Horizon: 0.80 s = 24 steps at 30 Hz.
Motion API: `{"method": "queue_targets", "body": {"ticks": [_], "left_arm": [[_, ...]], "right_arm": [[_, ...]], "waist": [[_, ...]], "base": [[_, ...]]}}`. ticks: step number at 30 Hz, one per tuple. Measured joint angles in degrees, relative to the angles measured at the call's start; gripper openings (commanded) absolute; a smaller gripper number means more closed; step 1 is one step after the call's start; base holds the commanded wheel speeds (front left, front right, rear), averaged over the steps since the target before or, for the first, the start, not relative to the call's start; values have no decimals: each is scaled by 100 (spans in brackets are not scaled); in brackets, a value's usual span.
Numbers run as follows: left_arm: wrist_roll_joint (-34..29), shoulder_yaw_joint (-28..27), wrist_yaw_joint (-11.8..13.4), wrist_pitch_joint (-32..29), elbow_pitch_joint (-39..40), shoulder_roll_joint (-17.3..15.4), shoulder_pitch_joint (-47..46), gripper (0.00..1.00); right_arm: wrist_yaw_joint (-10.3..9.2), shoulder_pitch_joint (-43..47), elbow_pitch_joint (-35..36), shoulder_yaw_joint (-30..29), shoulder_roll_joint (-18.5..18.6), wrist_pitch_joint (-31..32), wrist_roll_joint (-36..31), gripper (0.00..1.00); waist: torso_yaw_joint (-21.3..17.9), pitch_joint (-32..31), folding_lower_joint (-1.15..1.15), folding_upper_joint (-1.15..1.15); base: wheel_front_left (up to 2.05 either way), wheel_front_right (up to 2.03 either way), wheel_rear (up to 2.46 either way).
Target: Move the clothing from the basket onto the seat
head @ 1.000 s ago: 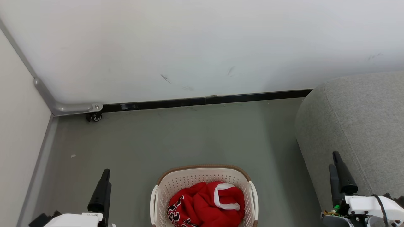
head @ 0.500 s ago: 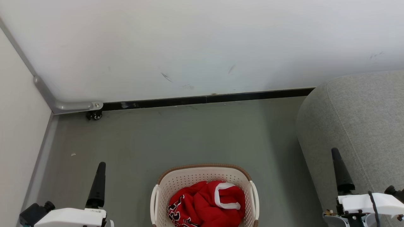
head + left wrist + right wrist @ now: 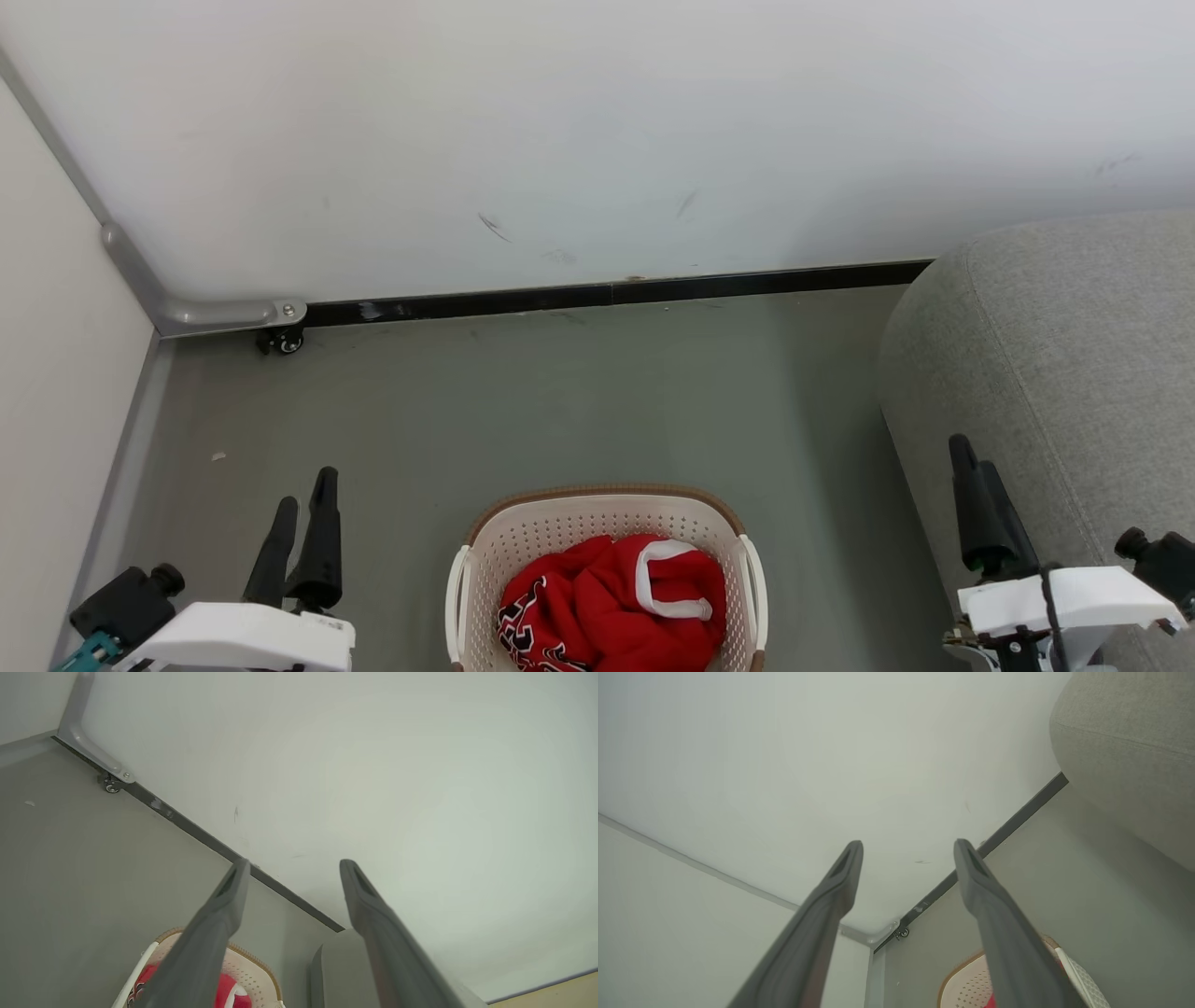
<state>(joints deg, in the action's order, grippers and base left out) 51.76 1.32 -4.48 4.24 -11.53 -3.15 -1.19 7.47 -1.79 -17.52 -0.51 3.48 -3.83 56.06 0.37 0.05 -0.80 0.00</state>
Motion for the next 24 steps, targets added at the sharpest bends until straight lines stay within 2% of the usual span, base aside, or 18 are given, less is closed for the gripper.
{"method": "queue_targets", "body": {"ticks": [12, 24], "left_arm": [[-1560, 292, 257, 249, 53, -167, 7, 100], [-2774, 500, 555, 499, -25, -175, 92, 100]], "right_arm": [[0, -29, -243, 110, -1, -258, -1324, 100], [0, -89, -517, 109, -9, -514, -2650, 100]], "waist": [[-2, 51, 57, 0], [3, 101, 73, 0]], "base": [[0, 0, 0], [0, 0, 0]]}}
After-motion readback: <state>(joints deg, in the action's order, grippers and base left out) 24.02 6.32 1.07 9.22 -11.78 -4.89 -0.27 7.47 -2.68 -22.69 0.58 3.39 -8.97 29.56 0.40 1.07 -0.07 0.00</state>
